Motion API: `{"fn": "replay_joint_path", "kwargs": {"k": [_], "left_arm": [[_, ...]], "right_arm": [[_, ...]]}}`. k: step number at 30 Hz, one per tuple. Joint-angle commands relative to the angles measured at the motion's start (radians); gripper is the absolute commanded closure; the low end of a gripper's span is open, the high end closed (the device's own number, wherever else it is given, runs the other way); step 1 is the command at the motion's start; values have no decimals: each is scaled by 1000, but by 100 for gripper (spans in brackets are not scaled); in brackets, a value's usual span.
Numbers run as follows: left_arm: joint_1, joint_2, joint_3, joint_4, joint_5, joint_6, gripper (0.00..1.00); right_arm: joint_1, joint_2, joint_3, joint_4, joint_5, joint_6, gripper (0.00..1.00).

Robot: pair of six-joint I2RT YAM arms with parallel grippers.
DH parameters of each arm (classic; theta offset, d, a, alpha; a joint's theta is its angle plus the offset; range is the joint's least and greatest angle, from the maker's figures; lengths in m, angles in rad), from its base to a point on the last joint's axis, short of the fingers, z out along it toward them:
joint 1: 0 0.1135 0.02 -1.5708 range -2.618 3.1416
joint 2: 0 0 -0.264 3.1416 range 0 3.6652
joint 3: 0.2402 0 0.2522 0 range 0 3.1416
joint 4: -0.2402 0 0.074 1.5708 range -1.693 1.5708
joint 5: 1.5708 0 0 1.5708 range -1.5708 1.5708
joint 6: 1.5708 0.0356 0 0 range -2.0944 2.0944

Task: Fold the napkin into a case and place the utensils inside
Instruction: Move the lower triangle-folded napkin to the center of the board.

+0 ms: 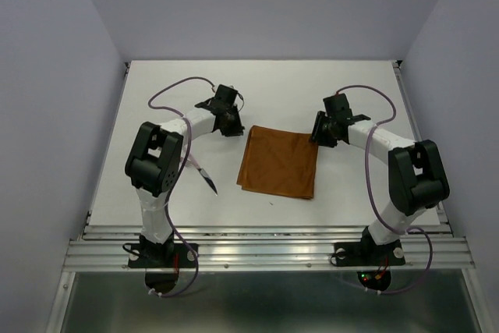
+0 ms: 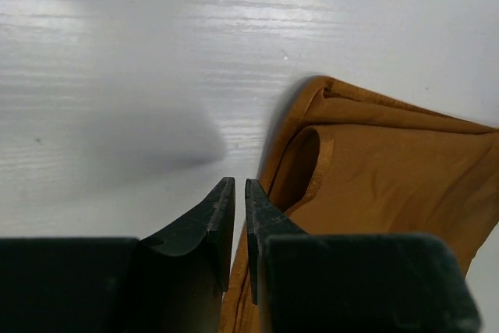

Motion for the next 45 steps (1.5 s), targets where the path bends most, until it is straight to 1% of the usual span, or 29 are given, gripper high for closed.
{"fn": "replay_joint_path", "kwargs": {"k": [1,5,9,13,14,15,17,22,25,26,29,30,33,37,38,39,41,42,43,45], "left_arm": [[-6,37,66,37,60,24,78],[-9,77,83,48,97,31,79],[-16,102,89,47,106,38,79],[-18,99,77,50,103,37,80],[-18,99,72,51,102,37,80],[-18,95,69,51,99,39,80],[-19,94,64,51,99,39,80],[-19,91,57,53,99,36,80],[-19,88,50,53,99,37,80],[-19,86,49,53,97,37,80],[-19,88,46,53,99,36,80],[-19,88,44,53,100,37,80],[-19,85,35,53,99,39,80],[-18,82,11,62,100,36,80],[-18,82,6,65,100,36,80],[-19,79,-2,68,103,34,80],[-18,74,-12,71,105,31,80],[-19,66,-32,80,110,28,80],[-19,62,-45,85,113,25,80],[-21,37,-87,100,122,11,80]], "right_arm": [[-7,34,61,8,38,-23,57],[-7,72,93,6,55,-34,58],[-16,112,116,6,69,-48,66],[-16,121,120,6,102,-57,69],[-16,111,117,5,108,-60,67],[-16,104,113,5,127,-62,58],[-16,97,106,5,141,-68,48],[-39,121,92,6,112,-59,45],[-50,135,77,20,92,-57,47],[-50,141,72,32,86,-54,48],[-60,170,66,47,69,-50,58],[-60,178,63,52,66,-46,63],[-60,190,51,66,49,-43,73],[-60,199,47,77,36,-45,82],[-60,204,47,75,35,-46,82],[-60,207,52,77,35,-49,87],[-60,216,58,75,36,-54,92],[-60,224,66,75,39,-63,97],[-60,227,72,77,43,-68,99],[-60,238,84,75,47,-94,99]]}}
